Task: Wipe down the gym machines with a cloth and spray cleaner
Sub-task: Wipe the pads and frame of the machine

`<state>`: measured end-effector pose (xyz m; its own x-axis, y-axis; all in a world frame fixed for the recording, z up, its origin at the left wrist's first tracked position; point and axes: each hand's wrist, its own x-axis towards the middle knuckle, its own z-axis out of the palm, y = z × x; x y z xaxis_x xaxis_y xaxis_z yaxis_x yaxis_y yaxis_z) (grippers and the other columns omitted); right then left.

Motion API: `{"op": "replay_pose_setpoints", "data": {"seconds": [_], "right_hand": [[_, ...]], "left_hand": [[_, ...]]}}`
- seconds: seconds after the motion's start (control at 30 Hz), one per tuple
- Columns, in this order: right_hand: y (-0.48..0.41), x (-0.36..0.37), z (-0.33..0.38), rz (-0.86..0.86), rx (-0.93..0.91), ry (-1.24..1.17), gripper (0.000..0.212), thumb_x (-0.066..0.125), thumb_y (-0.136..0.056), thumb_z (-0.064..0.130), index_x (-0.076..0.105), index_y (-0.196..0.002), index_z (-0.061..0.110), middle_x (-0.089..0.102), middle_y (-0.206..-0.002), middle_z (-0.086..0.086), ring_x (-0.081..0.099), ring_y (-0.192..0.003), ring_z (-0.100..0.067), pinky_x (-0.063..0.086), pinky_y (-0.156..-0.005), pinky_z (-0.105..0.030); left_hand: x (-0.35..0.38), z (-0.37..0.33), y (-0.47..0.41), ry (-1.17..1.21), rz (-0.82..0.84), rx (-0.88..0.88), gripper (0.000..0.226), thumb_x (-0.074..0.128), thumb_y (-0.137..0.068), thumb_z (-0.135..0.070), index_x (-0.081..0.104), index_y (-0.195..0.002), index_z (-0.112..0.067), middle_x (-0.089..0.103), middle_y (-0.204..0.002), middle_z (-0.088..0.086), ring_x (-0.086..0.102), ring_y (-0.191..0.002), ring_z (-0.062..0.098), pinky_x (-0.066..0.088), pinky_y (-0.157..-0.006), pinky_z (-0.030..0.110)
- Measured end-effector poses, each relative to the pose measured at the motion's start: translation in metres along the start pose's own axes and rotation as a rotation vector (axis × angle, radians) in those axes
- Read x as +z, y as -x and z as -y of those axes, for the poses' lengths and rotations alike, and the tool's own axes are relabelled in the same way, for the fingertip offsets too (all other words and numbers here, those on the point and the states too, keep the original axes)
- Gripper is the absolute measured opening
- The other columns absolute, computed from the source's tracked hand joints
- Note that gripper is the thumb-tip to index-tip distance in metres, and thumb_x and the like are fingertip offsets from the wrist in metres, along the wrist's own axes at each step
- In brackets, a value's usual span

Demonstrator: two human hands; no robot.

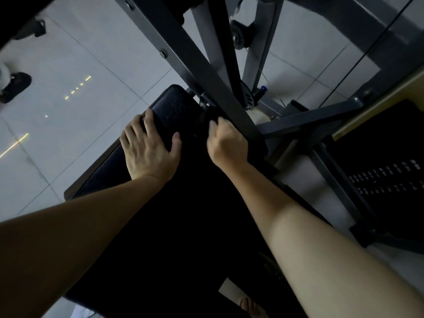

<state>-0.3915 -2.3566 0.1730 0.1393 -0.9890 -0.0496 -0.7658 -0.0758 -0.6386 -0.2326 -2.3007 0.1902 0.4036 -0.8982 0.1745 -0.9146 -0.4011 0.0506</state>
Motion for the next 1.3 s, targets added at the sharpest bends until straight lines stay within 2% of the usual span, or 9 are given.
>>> {"op": "replay_pose_setpoints", "data": {"seconds": [0.13, 0.33, 0.5, 0.67, 0.83, 1.0, 1.1, 1.2, 1.3], "right_hand": [[0.035, -0.01, -0.039, 0.035, -0.017, 0.046, 0.041, 0.035, -0.108, 0.033, 0.058, -0.129, 0.007, 0.067, -0.112, -0.011, 0.067, -0.097, -0.029, 0.049, -0.076, -0.037], [0.181, -0.058, -0.188, 0.181, 0.262, 0.245, 0.041, 0.029, -0.107, 0.033, 0.061, -0.118, 0.011, 0.066, -0.107, -0.008, 0.064, -0.095, -0.025, 0.05, -0.078, -0.035], [0.114, -0.033, -0.105, 0.049, 0.171, 0.23, 0.016, 0.057, -0.081, -0.001, 0.062, -0.065, 0.001, 0.061, -0.066, -0.015, 0.061, -0.055, -0.032, 0.049, -0.048, -0.032], [0.041, -0.002, -0.037, -0.05, 0.159, 0.008, 0.034, 0.041, -0.105, 0.027, 0.062, -0.121, 0.005, 0.068, -0.114, -0.012, 0.064, -0.104, -0.03, 0.048, -0.084, -0.036], [0.137, -0.028, -0.138, -0.025, 0.208, -0.039, 0.045, 0.032, -0.105, 0.046, 0.06, -0.106, 0.011, 0.063, -0.087, -0.002, 0.063, -0.076, -0.022, 0.048, -0.067, -0.038], [0.211, -0.065, -0.2, 0.095, 0.579, 0.152, 0.083, 0.006, -0.098, 0.061, 0.061, -0.113, 0.001, 0.065, -0.104, -0.018, 0.062, -0.098, -0.037, 0.049, -0.087, -0.043], [0.19, -0.058, -0.18, 0.182, 0.62, 0.27, 0.046, 0.024, -0.107, 0.03, 0.059, -0.121, 0.004, 0.065, -0.113, -0.019, 0.062, -0.098, -0.037, 0.049, -0.075, -0.042], [0.15, -0.036, -0.148, 0.041, 0.363, 0.098, 0.047, 0.024, -0.101, 0.034, 0.061, -0.105, 0.005, 0.066, -0.099, -0.014, 0.059, -0.072, -0.029, 0.045, -0.057, -0.036], [0.144, -0.032, -0.139, 0.004, 0.247, 0.001, 0.053, 0.024, -0.102, 0.042, 0.059, -0.125, 0.011, 0.065, -0.116, -0.009, 0.065, -0.094, -0.028, 0.055, -0.077, -0.046]], "left_hand": [[-0.002, 0.0, 0.001, 0.004, 0.002, 0.008, 0.078, 0.042, -0.092, -0.061, 0.03, -0.152, -0.013, 0.042, -0.143, 0.016, 0.04, -0.129, 0.036, 0.028, -0.115, 0.05], [-0.003, 0.0, 0.002, 0.03, 0.014, 0.0, 0.08, 0.042, -0.092, -0.061, 0.029, -0.153, -0.012, 0.041, -0.145, 0.017, 0.039, -0.13, 0.037, 0.027, -0.116, 0.052], [-0.004, -0.001, 0.0, 0.012, 0.041, 0.0, 0.08, 0.041, -0.092, -0.061, 0.028, -0.154, -0.011, 0.041, -0.145, 0.019, 0.039, -0.131, 0.038, 0.027, -0.117, 0.052], [-0.002, -0.001, 0.0, 0.007, 0.031, 0.007, 0.079, 0.04, -0.092, -0.062, 0.027, -0.153, -0.012, 0.041, -0.146, 0.018, 0.039, -0.133, 0.037, 0.028, -0.116, 0.051], [-0.007, -0.002, 0.001, 0.012, 0.044, 0.021, 0.079, 0.04, -0.093, -0.061, 0.028, -0.153, -0.012, 0.041, -0.146, 0.019, 0.039, -0.134, 0.037, 0.026, -0.117, 0.052], [-0.005, -0.004, 0.001, 0.004, 0.024, 0.082, 0.078, 0.038, -0.096, -0.058, 0.028, -0.153, -0.006, 0.036, -0.153, 0.023, 0.033, -0.14, 0.04, 0.022, -0.12, 0.055], [-0.009, -0.007, 0.011, 0.055, 0.019, 0.224, 0.071, 0.043, -0.1, -0.044, 0.024, -0.157, -0.006, 0.021, -0.164, 0.023, 0.018, -0.152, 0.038, 0.008, -0.126, 0.056], [-0.009, -0.039, 0.051, 0.084, 0.084, 0.512, 0.073, 0.056, -0.095, -0.034, 0.028, -0.158, -0.01, 0.022, -0.165, 0.02, 0.016, -0.154, 0.036, 0.002, -0.127, 0.052], [0.007, -0.067, 0.098, -0.014, 0.183, 0.757, 0.071, 0.049, -0.1, -0.046, 0.028, -0.16, -0.013, 0.019, -0.167, 0.017, 0.014, -0.155, 0.035, 0.006, -0.127, 0.054]]}}
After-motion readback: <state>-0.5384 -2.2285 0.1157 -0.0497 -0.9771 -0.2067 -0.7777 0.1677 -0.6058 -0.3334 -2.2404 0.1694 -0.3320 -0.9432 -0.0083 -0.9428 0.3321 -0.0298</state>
